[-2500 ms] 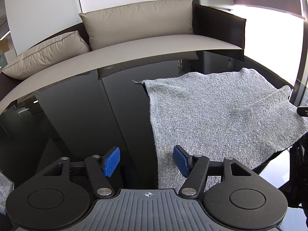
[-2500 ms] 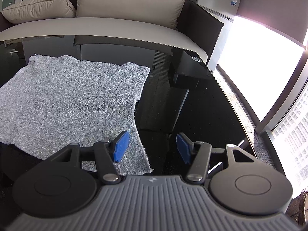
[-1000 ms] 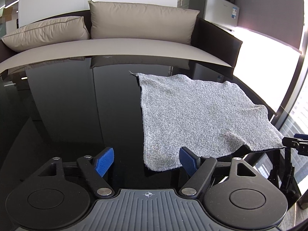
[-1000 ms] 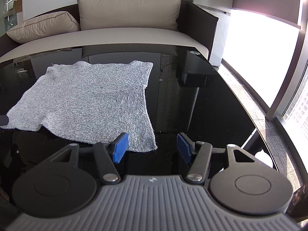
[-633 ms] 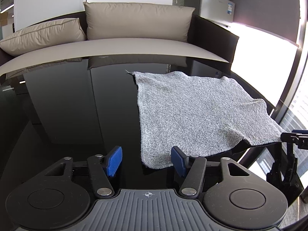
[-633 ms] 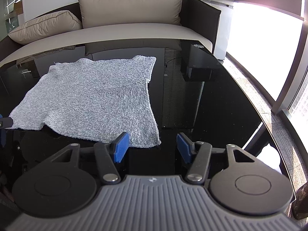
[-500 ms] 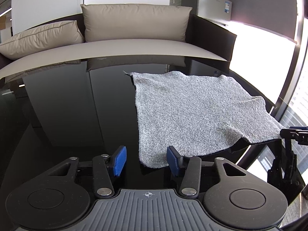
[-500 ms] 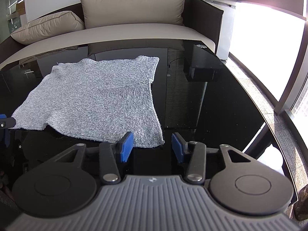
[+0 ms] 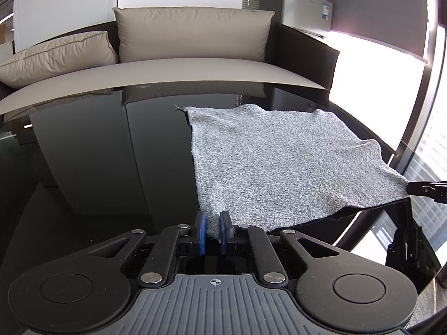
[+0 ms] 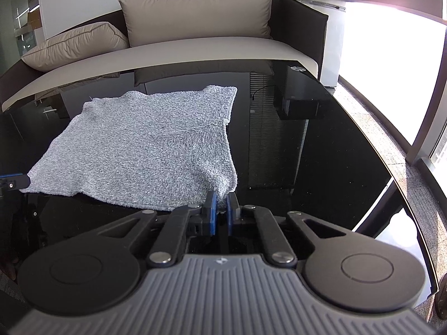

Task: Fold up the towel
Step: 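Grasp the towel edge with the left gripper while the right gripper grasps the same edge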

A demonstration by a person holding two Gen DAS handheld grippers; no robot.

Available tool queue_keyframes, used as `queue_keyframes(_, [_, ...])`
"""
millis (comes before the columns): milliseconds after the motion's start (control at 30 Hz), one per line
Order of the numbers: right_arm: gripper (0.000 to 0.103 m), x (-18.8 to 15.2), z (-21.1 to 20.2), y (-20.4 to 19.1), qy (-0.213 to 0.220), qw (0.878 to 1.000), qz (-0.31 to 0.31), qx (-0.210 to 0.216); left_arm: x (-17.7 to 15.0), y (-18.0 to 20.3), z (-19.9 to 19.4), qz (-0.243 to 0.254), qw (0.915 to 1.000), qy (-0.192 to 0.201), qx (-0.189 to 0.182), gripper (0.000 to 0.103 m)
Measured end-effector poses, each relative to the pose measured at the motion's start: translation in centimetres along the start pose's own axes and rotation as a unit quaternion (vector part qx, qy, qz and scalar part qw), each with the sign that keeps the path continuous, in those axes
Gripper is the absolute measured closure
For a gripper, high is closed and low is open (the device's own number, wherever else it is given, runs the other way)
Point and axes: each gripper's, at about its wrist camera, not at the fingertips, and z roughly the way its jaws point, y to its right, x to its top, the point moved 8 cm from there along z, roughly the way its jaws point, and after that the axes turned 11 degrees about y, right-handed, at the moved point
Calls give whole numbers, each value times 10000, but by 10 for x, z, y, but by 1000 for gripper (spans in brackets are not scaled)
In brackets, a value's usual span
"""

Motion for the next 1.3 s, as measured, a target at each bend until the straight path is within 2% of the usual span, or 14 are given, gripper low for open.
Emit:
queue_keyframes(633, [96, 23, -44, -7, 788, 9967, -11, 216, 9, 3, -37, -103, 9996, 266, -66, 95])
queue_keyframes(867, [96, 32, -57, -7, 1032, 9942, 13, 288, 20, 0, -55, -198, 9986, 491, -45, 95])
queue_keyframes(1100, [96, 39, -53, -8, 1165, 9927, 51, 300, 44, 2, -38, -138, 9971, 742, -3, 95])
queue_keyframes(1300, [96, 55, -30, -6, 1292, 9913, 16, 233, 58, 5, -12, -28, 9967, 813, 84, 95])
